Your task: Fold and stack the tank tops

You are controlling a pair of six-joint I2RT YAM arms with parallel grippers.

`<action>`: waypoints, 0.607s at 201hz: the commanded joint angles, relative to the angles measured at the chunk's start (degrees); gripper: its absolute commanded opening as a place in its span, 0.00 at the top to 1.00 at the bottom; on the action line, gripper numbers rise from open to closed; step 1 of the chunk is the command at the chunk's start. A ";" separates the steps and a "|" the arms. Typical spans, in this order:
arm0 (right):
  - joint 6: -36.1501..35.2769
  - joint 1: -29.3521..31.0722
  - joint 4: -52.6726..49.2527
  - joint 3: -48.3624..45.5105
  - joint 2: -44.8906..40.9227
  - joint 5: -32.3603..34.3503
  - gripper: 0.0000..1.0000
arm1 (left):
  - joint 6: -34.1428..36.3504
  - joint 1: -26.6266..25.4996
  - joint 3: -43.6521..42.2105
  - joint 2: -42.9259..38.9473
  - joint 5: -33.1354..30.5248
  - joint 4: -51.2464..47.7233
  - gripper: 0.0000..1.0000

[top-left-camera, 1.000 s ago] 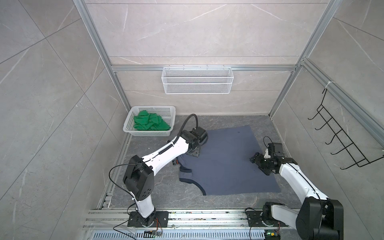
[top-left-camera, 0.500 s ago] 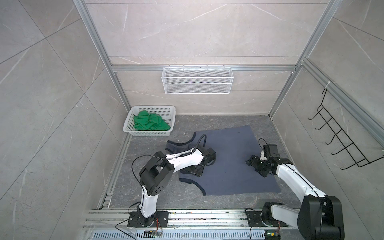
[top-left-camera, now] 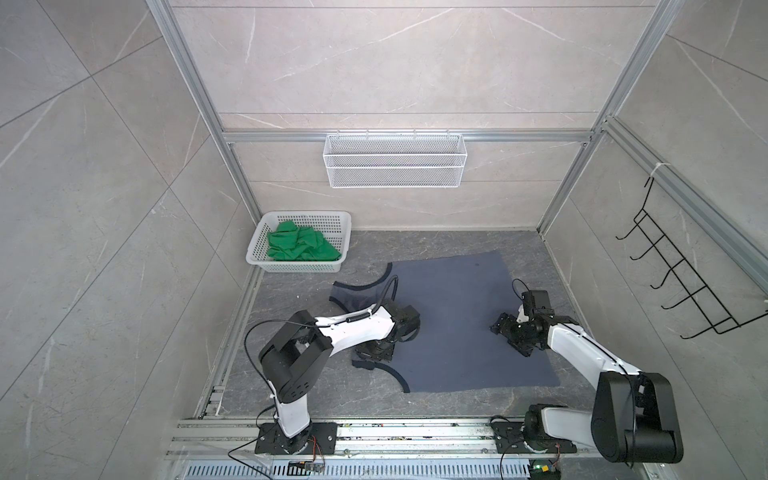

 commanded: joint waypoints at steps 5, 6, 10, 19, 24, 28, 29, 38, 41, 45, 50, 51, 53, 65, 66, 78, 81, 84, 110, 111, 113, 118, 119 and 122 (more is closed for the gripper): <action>-0.31 0.25 -1.28 1.43 3.47 4.06 0.20 | -2.43 4.70 -3.80 -11.44 -3.25 -3.00 0.89; -0.27 0.29 -1.33 1.50 3.66 4.22 0.20 | -2.46 4.70 -3.80 -11.44 -3.24 -2.98 0.89; -0.19 0.20 -1.38 1.56 4.14 4.51 0.20 | -2.64 5.75 -4.76 -13.44 -3.26 -2.80 0.89; 0.15 -0.04 -1.31 1.72 5.54 4.95 0.20 | -2.84 8.63 -7.47 -18.12 -2.82 -1.98 0.89; 0.22 -0.25 -1.28 1.89 6.12 4.94 0.20 | -3.01 10.41 -9.05 -20.93 -2.50 -1.52 0.89; 0.39 -0.27 -1.42 2.06 6.56 4.91 0.20 | -3.19 11.97 -10.42 -23.21 -2.15 -1.08 0.89; 0.39 -0.37 -1.45 2.17 6.61 5.00 0.20 | -3.24 12.36 -10.88 -23.73 -1.99 -0.96 0.89; 0.74 -0.67 -1.56 2.48 7.10 5.40 0.20 | -3.37 16.30 -13.98 -29.01 0.18 0.35 0.89; 0.88 -0.65 -1.56 2.57 7.17 5.55 0.19 | -3.45 17.77 -15.07 -30.54 1.08 0.92 0.89; 0.97 -0.76 -1.56 2.62 7.19 5.61 0.19 | -3.47 19.71 -16.46 -32.71 2.18 1.55 0.89; 1.05 -0.89 -1.41 2.70 7.19 5.60 0.19 | -3.82 21.83 -18.25 -35.54 3.25 2.36 0.87; 1.07 -0.90 -1.40 2.71 7.19 5.60 0.19 | -3.95 22.29 -18.58 -36.09 3.48 2.47 0.86; 1.08 -0.92 -1.39 2.78 7.19 5.54 0.19 | -4.24 22.93 -19.15 -36.96 3.76 2.80 0.85; 1.24 -0.94 -1.23 2.91 7.12 5.21 0.19 | -5.86 24.09 -21.51 -41.85 3.28 4.00 0.79; 1.25 -0.97 -1.22 2.94 7.07 5.19 0.19 | -6.02 24.17 -21.57 -42.23 3.28 3.95 0.78; 1.27 -0.98 -1.53 3.19 6.78 5.18 0.19 | -8.33 25.85 -22.25 -44.70 2.83 3.17 0.52; 1.31 -0.99 -1.67 3.29 6.68 5.19 0.20 | -8.50 26.33 -22.32 -45.06 2.84 3.05 0.46; 1.27 -0.99 -1.77 3.32 6.53 5.20 0.19 | -8.64 26.77 -22.36 -45.50 2.83 2.83 0.41; 0.87 -0.98 -2.99 3.63 4.42 5.72 0.19 | -8.84 27.58 -20.95 -48.22 -0.33 2.51 0.28; 0.87 -0.98 -2.99 3.63 4.42 5.72 0.19 | -8.84 27.54 -20.95 -48.22 -0.46 2.55 0.28; 0.81 -0.96 -3.08 3.64 4.22 5.81 0.19 | -8.72 27.54 -20.69 -48.32 -0.76 2.62 0.27; 0.58 -0.99 -3.41 3.76 3.61 6.01 0.19 | -8.14 27.54 -19.83 -48.41 -1.29 2.93 0.27; 0.53 -0.99 -3.54 3.72 3.51 6.12 0.19 | -8.04 27.57 -19.71 -48.46 -1.43 2.98 0.27; 0.51 -0.99 -3.75 3.83 3.16 6.33 0.19 | -7.45 27.56 -19.17 -48.35 -1.77 3.24 0.27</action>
